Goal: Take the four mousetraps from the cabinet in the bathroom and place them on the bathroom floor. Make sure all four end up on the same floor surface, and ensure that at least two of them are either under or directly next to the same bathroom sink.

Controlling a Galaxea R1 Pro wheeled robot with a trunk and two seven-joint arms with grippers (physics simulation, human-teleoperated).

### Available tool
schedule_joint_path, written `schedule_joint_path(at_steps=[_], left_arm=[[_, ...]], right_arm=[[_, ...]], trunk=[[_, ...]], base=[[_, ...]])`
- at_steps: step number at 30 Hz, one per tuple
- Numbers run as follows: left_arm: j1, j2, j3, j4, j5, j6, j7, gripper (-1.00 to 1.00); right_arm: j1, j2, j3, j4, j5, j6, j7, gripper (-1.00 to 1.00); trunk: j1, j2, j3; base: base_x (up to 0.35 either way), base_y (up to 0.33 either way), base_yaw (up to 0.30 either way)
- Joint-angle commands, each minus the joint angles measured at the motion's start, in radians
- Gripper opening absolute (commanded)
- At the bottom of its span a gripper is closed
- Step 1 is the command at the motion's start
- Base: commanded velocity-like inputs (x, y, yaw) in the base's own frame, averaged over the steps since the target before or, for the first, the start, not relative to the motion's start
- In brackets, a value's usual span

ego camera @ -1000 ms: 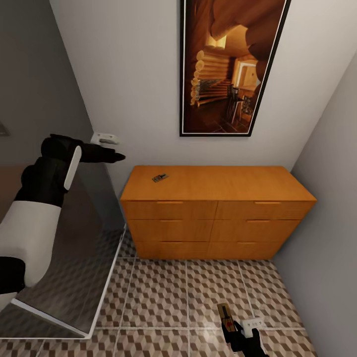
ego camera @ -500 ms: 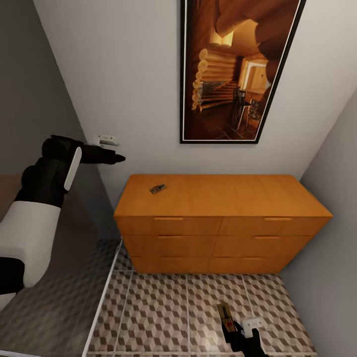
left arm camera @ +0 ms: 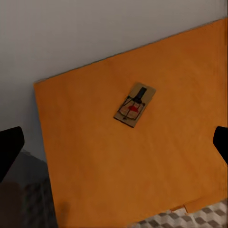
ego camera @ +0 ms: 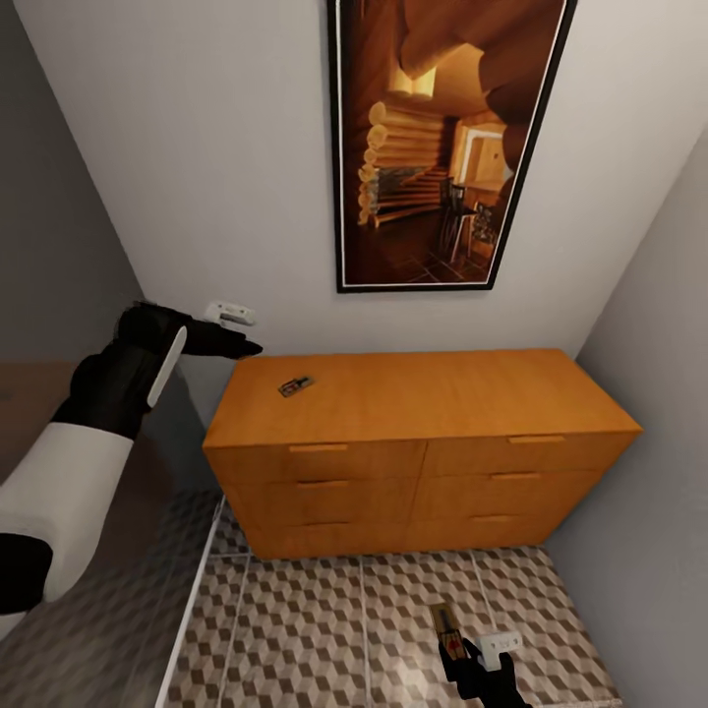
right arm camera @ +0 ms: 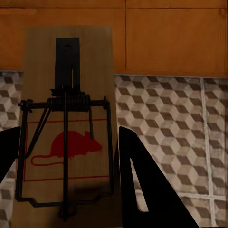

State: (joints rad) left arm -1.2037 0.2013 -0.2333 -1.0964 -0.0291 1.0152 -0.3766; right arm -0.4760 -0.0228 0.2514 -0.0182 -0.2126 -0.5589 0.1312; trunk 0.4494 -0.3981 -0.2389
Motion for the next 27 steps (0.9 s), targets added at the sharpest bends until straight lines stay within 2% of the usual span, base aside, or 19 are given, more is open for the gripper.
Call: schedule_joint_path(at_steps=[1,22,27], left_arm=[[0.000,0.001,-0.003,-0.001,-0.003,0.003,-0.004,1.00],[0.014,0.003,-0.006,0.018,-0.003,0.002,-0.005,1.00],[0.018,0.003,-0.006,0.021,-0.003,0.000,-0.005,1.00]], right_arm=[[-0.001,0.000,0.005,0.001,-0.014,-0.003,0.010,-1.00],[-0.001,0.001,0.006,0.001,-0.014,-0.004,0.010,-1.00],[-0.001,0.001,0.006,0.001,-0.014,-0.003,0.009,-1.00]], trunk=[[0.001,-0.002,-0.001],[0.001,-0.002,0.024],[0.001,-0.002,0.027]], base=[[0.001,0.000,-0.218],[-0.039,0.027,-0.219],[-0.023,0.046,-0.081]])
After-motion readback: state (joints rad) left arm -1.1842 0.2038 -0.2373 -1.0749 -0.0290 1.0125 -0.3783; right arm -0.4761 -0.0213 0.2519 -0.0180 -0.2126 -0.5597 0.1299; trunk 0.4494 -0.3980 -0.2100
